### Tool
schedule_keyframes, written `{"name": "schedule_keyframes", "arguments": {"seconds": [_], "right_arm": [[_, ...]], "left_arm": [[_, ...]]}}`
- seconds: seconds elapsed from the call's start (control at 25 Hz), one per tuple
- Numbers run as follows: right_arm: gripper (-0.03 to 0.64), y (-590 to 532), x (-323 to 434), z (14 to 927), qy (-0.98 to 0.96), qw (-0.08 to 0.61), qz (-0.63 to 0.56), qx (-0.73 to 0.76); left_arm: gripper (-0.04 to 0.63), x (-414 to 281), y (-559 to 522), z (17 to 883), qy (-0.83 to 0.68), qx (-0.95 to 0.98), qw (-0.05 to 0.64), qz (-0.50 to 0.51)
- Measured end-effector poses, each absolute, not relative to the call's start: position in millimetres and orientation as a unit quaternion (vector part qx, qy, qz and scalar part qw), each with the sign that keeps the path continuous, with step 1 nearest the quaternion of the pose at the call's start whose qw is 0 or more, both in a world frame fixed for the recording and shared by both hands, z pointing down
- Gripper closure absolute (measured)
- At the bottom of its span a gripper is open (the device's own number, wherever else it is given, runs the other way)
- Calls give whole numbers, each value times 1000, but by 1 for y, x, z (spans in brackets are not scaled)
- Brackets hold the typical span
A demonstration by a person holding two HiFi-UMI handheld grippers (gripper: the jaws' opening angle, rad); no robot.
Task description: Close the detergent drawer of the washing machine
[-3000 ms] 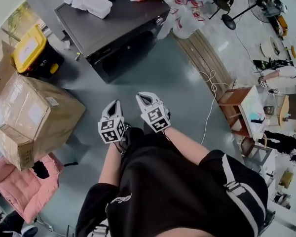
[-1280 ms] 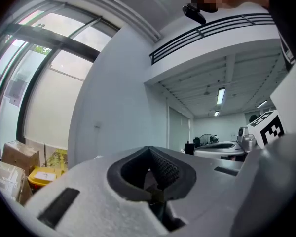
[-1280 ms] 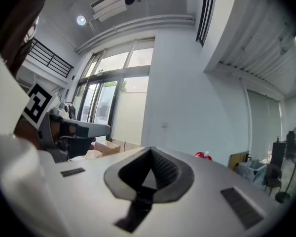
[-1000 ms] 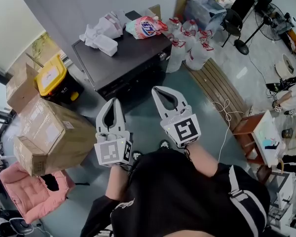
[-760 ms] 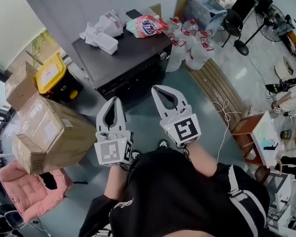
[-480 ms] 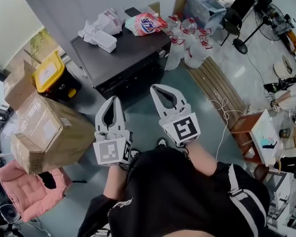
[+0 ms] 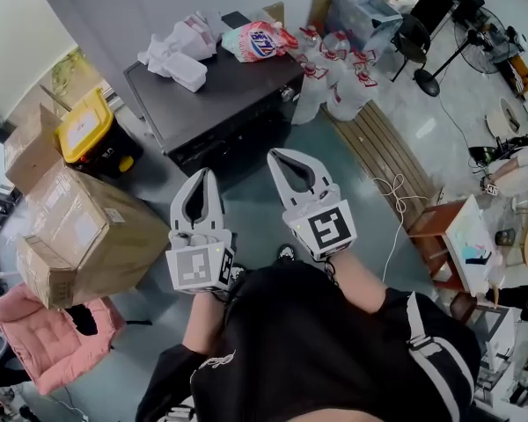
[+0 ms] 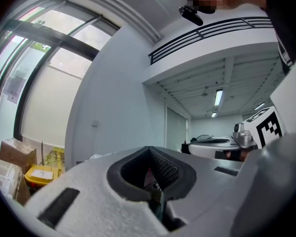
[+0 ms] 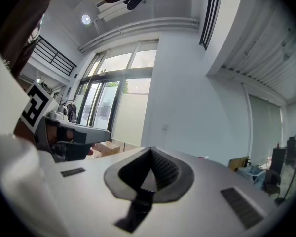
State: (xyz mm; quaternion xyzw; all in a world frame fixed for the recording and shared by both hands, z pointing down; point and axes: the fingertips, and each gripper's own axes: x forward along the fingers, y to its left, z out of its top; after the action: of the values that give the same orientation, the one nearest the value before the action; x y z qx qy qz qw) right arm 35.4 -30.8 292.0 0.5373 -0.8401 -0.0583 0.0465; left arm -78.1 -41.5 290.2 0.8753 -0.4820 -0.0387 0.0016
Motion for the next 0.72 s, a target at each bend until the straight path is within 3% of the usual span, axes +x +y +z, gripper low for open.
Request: {"name": "schedule_keyframes", "arguments": {"seconds": [0.72], "right_arm": [[612,-28,33,293,-842,49,-61,534]], "left_arm": [[589,-79,-38,293,-481,876,7,-41]]}}
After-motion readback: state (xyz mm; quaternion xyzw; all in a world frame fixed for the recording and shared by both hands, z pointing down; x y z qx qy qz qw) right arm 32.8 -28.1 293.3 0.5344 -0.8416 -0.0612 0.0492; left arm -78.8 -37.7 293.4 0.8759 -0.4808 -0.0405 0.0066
